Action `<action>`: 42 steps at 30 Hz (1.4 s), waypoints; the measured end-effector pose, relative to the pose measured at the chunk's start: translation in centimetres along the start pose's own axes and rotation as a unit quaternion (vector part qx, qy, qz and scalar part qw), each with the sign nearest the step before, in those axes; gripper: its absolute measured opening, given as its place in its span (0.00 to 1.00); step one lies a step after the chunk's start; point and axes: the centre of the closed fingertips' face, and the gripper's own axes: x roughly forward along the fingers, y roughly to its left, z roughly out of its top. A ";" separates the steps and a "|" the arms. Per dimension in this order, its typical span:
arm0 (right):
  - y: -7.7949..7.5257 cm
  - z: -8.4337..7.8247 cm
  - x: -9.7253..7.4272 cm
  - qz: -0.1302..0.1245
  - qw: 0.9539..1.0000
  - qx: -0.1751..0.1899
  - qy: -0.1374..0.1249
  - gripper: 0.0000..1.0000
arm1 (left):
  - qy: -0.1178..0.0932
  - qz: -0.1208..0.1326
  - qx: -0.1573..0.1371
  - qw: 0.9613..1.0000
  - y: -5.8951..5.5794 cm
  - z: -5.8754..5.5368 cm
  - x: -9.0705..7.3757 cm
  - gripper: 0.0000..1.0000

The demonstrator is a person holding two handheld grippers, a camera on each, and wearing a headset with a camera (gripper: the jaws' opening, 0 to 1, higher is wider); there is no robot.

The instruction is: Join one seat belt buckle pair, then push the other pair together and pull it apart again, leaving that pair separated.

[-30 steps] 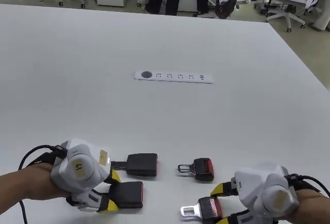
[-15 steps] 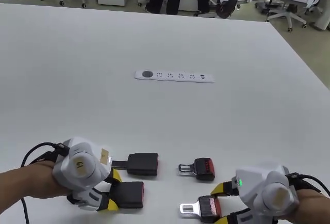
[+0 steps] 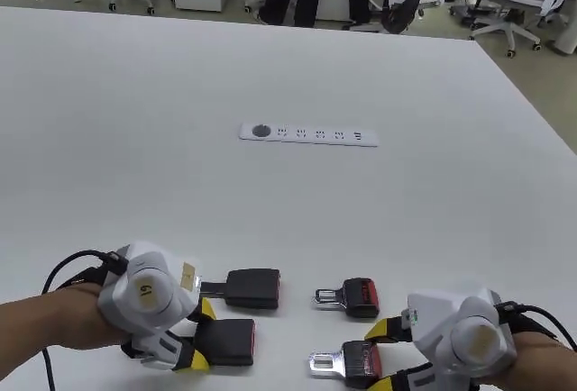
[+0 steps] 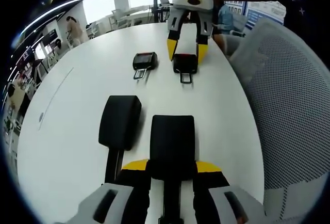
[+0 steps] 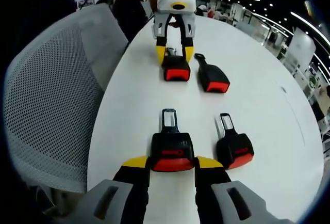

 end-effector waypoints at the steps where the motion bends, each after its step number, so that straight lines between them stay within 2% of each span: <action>1: 0.0 0.0 0.1 0.000 1.000 0.000 0.000 0.30 | 0.000 0.000 0.000 1.000 0.0 0.0 0.0 0.32; 13: -0.6 0.6 0.6 -0.005 1.000 0.010 0.000 0.30 | 0.007 -0.008 -0.004 1.000 0.1 -0.2 0.1 0.32; 26: -1.3 0.7 1.5 -0.011 0.999 0.029 -0.005 0.30 | 0.016 -0.011 -0.003 1.000 -0.2 0.2 0.0 0.32; 31: -1.3 1.1 1.8 -0.013 0.999 0.030 -0.008 0.30 | 0.011 -0.010 -0.004 1.000 -0.4 0.4 -0.1 0.32; 42: -1.1 2.3 2.4 -0.012 0.999 0.032 -0.014 0.30 | 0.017 -0.014 0.001 1.000 -0.1 0.0 0.1 0.32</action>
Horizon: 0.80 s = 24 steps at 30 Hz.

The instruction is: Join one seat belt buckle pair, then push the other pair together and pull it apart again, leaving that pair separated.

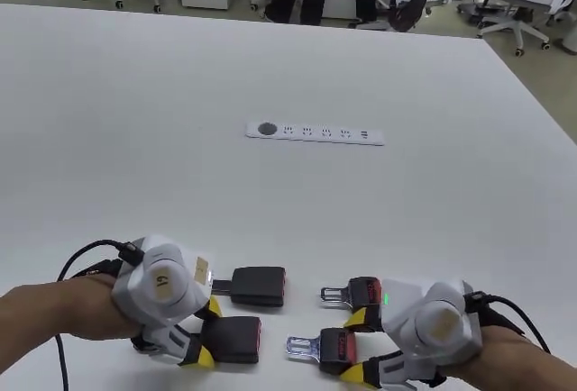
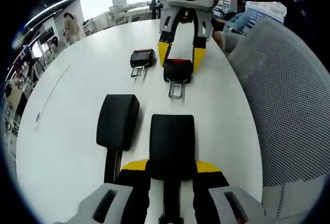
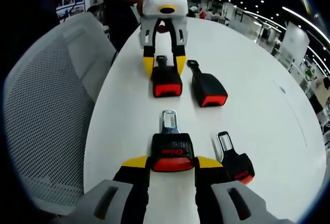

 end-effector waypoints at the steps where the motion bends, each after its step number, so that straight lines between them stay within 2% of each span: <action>1: -0.1 0.1 0.1 0.000 1.000 0.000 -0.001 0.30 | 0.000 0.000 0.001 1.000 0.0 0.0 0.0 0.32; 24: 0.0 2.0 1.3 0.003 1.000 -0.010 -0.008 0.30 | 0.007 -0.007 0.007 1.000 -0.2 0.2 -0.1 0.32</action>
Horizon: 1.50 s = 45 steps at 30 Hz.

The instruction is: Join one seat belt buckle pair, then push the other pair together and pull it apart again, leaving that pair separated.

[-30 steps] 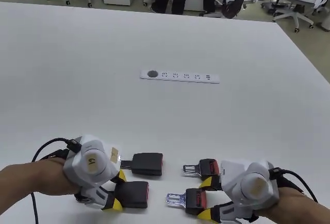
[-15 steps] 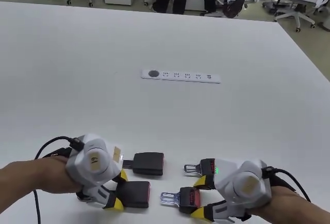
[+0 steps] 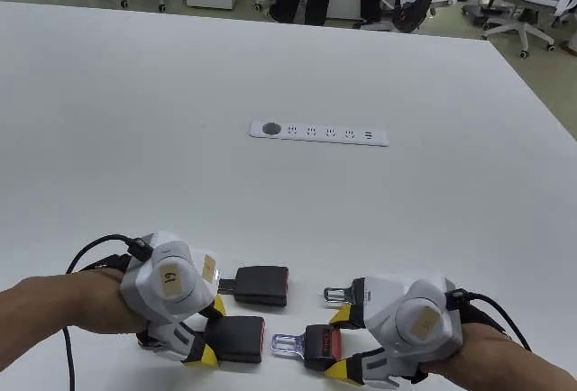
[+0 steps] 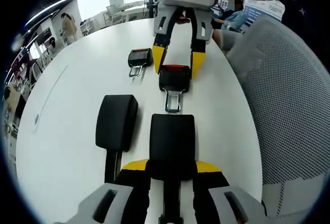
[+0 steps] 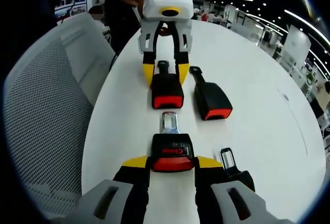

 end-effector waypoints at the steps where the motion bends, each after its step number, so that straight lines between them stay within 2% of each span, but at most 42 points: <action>1: 0.0 0.1 0.0 0.000 1.000 0.000 0.000 0.30 | 0.000 0.000 0.000 1.000 0.0 0.0 0.0 0.32; 21: 0.4 1.8 1.2 0.005 1.000 -0.006 -0.013 0.30 | 0.004 0.000 0.001 1.000 -0.2 0.3 -0.1 0.32; 25: 0.5 2.3 1.5 0.006 1.000 0.001 -0.024 0.30 | 0.004 0.000 0.001 1.000 -0.1 0.1 0.0 0.32; 28: 0.4 2.2 1.5 0.001 1.000 -0.004 -0.022 0.30 | 0.004 0.001 -0.001 1.000 -0.1 0.1 0.0 0.32; 37: 0.6 2.2 1.5 -0.006 0.999 -0.009 -0.040 0.29 | 0.004 0.000 0.002 1.000 0.1 -0.1 0.1 0.32; 45: 0.6 2.1 1.6 -0.005 0.999 -0.013 -0.039 0.29 | 0.005 -0.001 0.007 1.000 0.0 0.0 0.1 0.32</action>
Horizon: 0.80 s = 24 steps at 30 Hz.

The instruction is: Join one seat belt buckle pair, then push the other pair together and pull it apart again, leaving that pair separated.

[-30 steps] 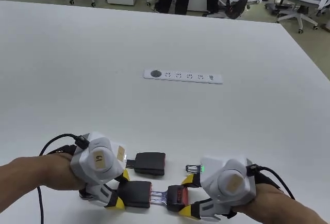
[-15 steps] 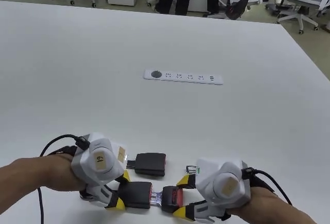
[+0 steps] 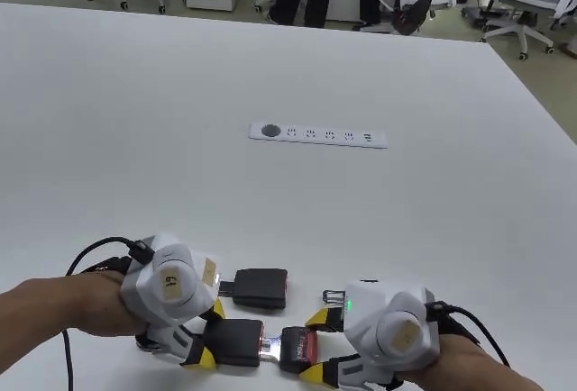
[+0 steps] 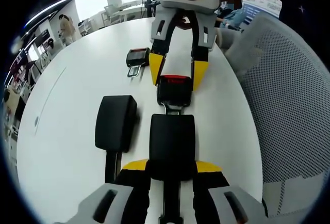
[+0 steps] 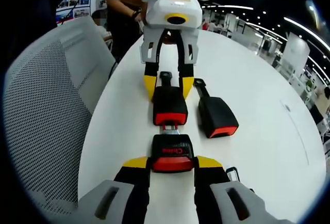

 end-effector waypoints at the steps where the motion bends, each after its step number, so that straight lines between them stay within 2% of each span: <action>1: 0.0 0.0 0.0 0.000 1.000 -0.001 0.000 0.28 | 0.000 0.000 -0.001 1.000 0.0 0.0 0.0 0.32; 24: 0.0 0.4 0.5 0.006 1.000 0.000 0.011 0.28 | 0.001 -0.002 0.006 1.000 0.1 -0.2 0.1 0.32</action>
